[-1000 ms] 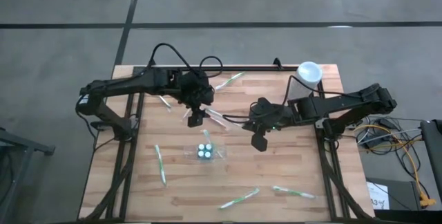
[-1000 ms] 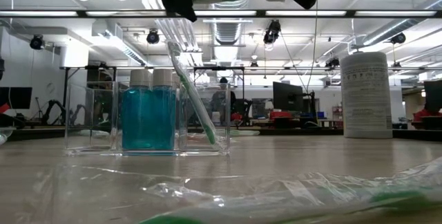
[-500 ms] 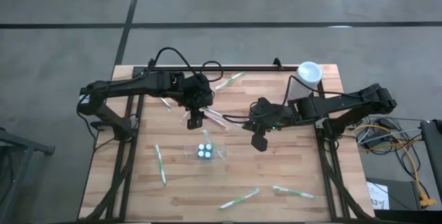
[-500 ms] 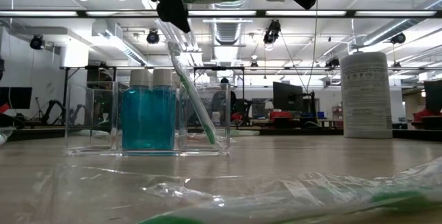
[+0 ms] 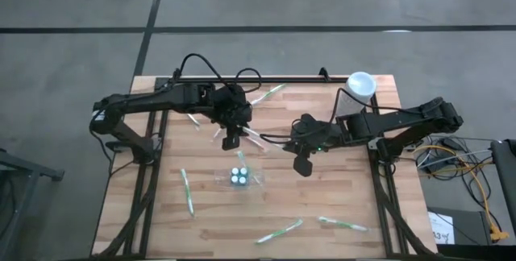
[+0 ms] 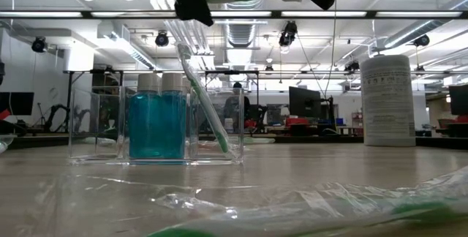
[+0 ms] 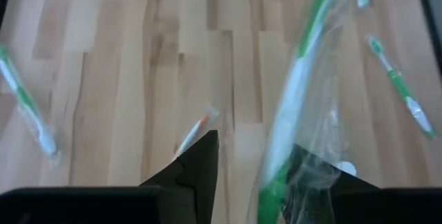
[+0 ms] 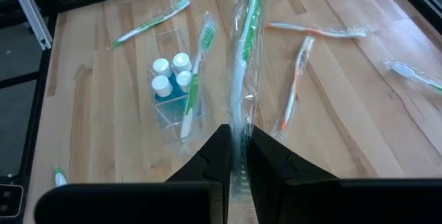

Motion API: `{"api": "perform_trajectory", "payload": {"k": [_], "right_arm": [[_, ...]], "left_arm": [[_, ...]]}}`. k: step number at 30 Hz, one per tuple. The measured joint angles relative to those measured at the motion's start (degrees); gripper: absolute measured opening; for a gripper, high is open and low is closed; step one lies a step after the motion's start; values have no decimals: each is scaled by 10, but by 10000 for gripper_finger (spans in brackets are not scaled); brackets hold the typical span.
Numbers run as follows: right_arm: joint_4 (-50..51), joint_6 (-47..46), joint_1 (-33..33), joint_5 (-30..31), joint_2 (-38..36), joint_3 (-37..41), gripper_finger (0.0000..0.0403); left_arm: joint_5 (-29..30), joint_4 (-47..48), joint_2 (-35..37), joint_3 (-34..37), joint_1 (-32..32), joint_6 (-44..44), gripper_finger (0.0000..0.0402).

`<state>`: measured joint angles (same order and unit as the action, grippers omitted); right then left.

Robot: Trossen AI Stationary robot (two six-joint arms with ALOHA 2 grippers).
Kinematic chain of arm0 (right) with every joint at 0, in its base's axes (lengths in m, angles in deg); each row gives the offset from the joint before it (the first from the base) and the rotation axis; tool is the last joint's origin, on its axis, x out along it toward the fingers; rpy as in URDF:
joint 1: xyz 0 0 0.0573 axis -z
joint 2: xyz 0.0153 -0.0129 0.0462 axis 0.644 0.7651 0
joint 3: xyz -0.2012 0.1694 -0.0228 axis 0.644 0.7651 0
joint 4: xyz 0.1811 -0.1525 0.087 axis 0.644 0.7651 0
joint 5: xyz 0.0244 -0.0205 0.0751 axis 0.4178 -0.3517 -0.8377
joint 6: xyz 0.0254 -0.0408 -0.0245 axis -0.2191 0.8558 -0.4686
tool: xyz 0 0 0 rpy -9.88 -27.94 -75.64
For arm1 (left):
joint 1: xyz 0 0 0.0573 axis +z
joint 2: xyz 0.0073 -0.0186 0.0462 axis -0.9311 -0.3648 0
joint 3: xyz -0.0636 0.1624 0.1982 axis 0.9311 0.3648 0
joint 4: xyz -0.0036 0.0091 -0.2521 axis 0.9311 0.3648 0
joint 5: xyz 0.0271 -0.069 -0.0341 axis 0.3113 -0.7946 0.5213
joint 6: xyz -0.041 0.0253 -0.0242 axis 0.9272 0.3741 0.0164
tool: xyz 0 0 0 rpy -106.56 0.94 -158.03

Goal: Pick & Place toothbrushing station
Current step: Put the green toothbrush into the transparent organizer

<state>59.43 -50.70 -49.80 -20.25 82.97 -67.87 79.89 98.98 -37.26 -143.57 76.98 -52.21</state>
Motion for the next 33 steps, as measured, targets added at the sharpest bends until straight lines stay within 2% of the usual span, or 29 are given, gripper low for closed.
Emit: {"api": "perform_trajectory", "payload": {"k": [4, 10, 19, 28, 33], "right_arm": [[0, 0, 0, 0, 0, 0, 29], [-2, 5, 0, -3, 0, 0, 29], [-3, 5, 6, 0, 0, 0, 29], [0, 5, 5, 0, 0, 0, 29], [0, 5, 5, 0, 0, 0, 29]], "left_arm": [[-30, -10, 0, 0, -2, 11, 128], [-118, -56, 0, 2, -12, 17, 128], [-55, -50, 0, 3, -20, -2, 128], [-46, -35, 0, 3, -20, -3, 125], [-24, -15, 0, 3, -20, -3, 101]]}}
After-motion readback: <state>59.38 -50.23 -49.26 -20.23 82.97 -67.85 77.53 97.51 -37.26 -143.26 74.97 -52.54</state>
